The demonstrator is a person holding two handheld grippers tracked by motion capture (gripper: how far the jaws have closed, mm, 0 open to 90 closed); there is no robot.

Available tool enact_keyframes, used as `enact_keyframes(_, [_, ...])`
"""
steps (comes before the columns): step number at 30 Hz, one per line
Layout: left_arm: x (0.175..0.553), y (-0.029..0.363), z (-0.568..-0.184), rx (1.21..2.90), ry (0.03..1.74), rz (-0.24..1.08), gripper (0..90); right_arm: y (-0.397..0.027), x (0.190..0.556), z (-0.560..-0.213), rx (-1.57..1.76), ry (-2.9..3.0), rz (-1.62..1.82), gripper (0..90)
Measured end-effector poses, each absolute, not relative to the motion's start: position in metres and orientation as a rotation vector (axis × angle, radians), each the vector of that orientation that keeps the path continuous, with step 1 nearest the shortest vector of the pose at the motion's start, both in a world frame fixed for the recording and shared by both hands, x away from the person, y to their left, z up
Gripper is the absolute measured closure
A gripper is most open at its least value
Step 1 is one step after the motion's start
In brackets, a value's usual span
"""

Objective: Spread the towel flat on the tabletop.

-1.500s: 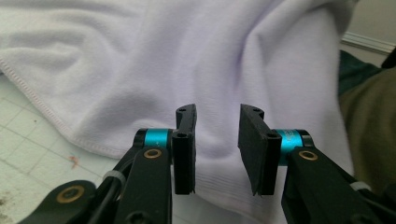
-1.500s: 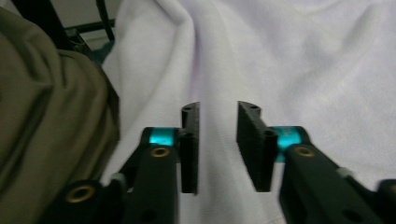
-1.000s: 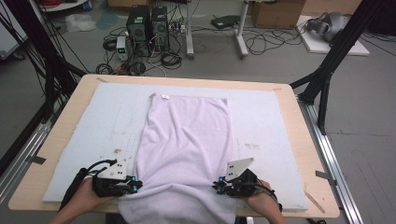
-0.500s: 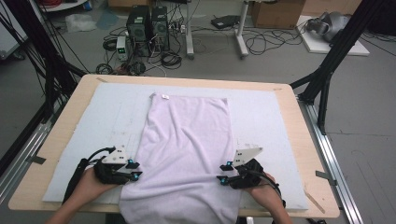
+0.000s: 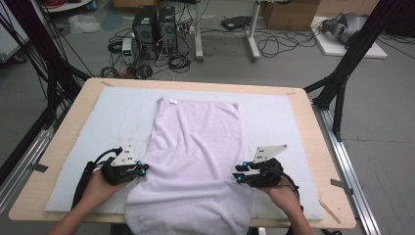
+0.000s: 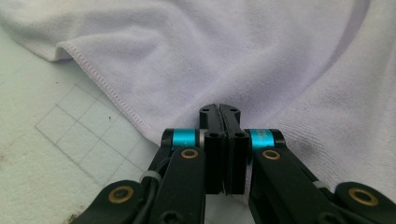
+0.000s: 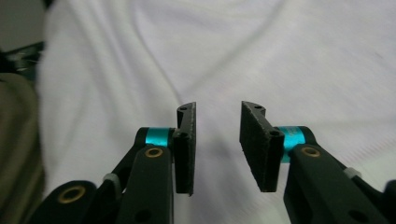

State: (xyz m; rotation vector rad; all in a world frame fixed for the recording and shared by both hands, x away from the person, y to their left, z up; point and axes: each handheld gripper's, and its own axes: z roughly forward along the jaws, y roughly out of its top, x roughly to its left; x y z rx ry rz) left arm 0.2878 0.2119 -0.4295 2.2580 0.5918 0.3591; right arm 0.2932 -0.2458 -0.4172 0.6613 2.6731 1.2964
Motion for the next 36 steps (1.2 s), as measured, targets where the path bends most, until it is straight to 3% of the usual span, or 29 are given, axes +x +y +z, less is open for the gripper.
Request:
enact_keyframes(1, [0.288, 0.213, -0.430, 2.253, 0.601, 0.338, 86.0, -0.247, 0.294, -0.420, 0.681, 2.672, 1.250, 63.8])
enact_keyframes(3, [0.289, 0.213, -0.432, 2.257, 0.618, 0.311, 70.5, -0.247, 0.295, -0.427, 0.693, 2.682, 1.180, 63.0])
enact_keyframes(5, [0.291, 0.211, -0.436, 2.268, 0.633, 0.302, 65.7, -0.247, 0.297, -0.431, 0.706, 2.673, 1.136, 62.1])
enact_keyframes(7, [0.292, 0.210, -0.439, 2.272, 0.618, 0.293, 68.4, -0.242, 0.297, -0.435, 0.674, 2.684, 1.059, 62.5])
enact_keyframes(8, [0.292, 0.210, -0.439, 2.268, 0.608, 0.287, 75.0, -0.239, 0.297, -0.437, 0.659, 2.696, 1.027, 65.3])
enact_keyframes(9, [0.292, 0.208, -0.440, 2.266, 0.605, 0.298, 84.1, -0.238, 0.296, -0.437, 0.654, 2.694, 1.039, 71.7])
enact_keyframes(10, [0.292, 0.207, -0.439, 2.275, 0.599, 0.305, 87.1, -0.237, 0.297, -0.437, 0.639, 2.712, 1.048, 79.2])
enact_keyframes(11, [0.294, 0.206, -0.438, 2.275, 0.607, 0.323, 87.7, -0.237, 0.297, -0.437, 0.623, 2.720, 1.042, 86.2])
enact_keyframes(12, [0.295, 0.205, -0.437, 2.274, 0.612, 0.342, 87.9, -0.236, 0.298, -0.435, 0.598, 2.717, 1.017, 87.8])
enact_keyframes(20, [0.329, 0.205, -0.427, 2.174, 0.755, 0.488, 88.1, -0.249, 0.326, -0.427, 0.718, 2.553, 0.999, 88.3])
enact_keyframes(23, [0.338, 0.207, -0.435, 2.192, 0.814, 0.468, 85.8, -0.251, 0.334, -0.433, 0.754, 2.567, 1.022, 87.6])
enact_keyframes(30, [0.315, 0.217, -0.418, 2.161, 0.742, 0.476, 66.0, -0.258, 0.317, -0.418, 0.723, 2.535, 1.220, 66.6])
enact_keyframes(36, [0.278, 0.215, -0.423, 2.178, 0.602, 0.339, 56.9, -0.244, 0.285, -0.425, 0.614, 2.626, 1.268, 52.2])
